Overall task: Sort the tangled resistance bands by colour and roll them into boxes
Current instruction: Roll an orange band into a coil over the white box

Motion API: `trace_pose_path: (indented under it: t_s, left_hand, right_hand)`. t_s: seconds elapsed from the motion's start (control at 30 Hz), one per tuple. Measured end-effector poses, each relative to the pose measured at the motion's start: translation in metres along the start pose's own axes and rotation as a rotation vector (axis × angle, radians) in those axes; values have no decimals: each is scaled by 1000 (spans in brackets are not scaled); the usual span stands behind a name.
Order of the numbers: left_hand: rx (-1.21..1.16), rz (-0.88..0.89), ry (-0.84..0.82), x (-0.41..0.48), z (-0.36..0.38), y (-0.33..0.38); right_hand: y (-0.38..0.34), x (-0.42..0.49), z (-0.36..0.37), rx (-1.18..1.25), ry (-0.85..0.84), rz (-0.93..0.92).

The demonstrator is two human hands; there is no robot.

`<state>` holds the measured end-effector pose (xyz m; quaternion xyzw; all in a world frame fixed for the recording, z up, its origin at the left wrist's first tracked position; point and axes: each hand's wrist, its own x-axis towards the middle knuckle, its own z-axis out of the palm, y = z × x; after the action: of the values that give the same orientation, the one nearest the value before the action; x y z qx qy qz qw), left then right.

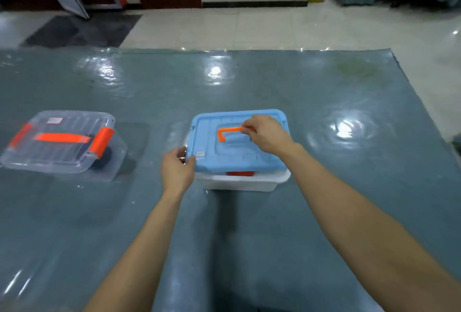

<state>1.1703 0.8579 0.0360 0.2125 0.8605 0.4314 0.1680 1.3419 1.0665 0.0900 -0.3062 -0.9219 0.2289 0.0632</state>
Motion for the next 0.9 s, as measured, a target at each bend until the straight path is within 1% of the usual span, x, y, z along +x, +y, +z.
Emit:
trace_pose_path:
  t_s: [0.13, 0.27, 0.37, 0.4, 0.47, 0.53, 0.67, 0.77, 0.83, 0.9]
  left_hand:
    - [57, 41, 26, 3, 1, -10]
    - [69, 44, -21, -1, 3, -22]
    - [52, 53, -9, -5, 7, -28]
    - [45, 56, -5, -5, 9, -29]
    - [27, 56, -12, -6, 13, -31]
    - [5, 61, -25, -8, 19, -33]
    - [-28, 66, -29, -13, 30, -38]
    - [-26, 64, -34, -11, 32, -42]
    - [-17, 70, -41, -9, 33, -44]
    - [-7, 80, -43, -9, 32, -45]
  right_hand:
    - [0, 0, 14, 28, 1, 66]
    - [4, -18, 23, 39, -13, 67]
    - [1, -34, 30, 50, 9, 87]
    - [-1, -39, 34, 30, 21, 85]
    - [-4, -48, 43, -86, 34, 64]
    - [-5, -55, 52, -169, 82, 74]
    - [-7, -60, 68, -98, 245, 242]
    - [-12, -61, 79, -34, 270, 405]
    - [-9, -68, 81, -97, 308, 528]
    - [-3, -81, 84, -77, 330, 674]
